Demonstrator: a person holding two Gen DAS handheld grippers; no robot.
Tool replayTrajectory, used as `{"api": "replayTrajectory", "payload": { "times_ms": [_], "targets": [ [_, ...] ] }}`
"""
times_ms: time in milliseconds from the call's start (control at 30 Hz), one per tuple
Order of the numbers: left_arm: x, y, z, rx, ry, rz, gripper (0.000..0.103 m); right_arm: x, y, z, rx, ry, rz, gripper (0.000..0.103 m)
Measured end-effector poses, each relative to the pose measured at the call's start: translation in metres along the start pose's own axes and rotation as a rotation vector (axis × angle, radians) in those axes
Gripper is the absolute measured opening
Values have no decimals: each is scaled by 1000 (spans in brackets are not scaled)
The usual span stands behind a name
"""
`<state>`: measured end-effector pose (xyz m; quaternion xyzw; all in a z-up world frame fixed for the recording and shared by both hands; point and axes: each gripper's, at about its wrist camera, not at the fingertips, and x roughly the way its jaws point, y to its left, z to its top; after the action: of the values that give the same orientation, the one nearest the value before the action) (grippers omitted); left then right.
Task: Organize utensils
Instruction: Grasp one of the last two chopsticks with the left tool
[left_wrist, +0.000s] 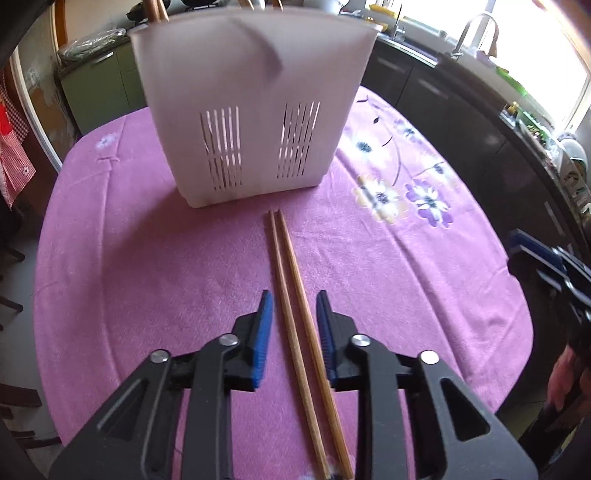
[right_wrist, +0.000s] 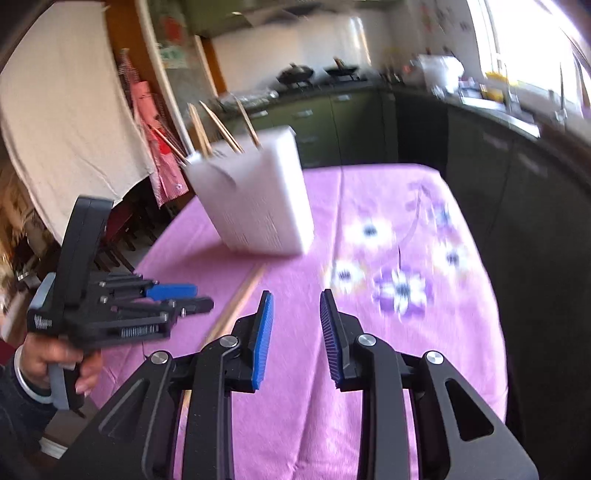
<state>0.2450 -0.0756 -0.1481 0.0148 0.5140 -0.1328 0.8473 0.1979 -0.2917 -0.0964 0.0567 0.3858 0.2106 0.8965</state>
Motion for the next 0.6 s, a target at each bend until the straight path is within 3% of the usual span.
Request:
{"api": "replayTrajectory", "payload": {
  "times_ms": [233,600],
  "targets": [
    [22,-3,11,0,51,23,12,5,-15,-10,46,18,21,27],
    [41,0,20,-5,99,63,11,8,-18,-5,66,27,28,27]
  ]
}}
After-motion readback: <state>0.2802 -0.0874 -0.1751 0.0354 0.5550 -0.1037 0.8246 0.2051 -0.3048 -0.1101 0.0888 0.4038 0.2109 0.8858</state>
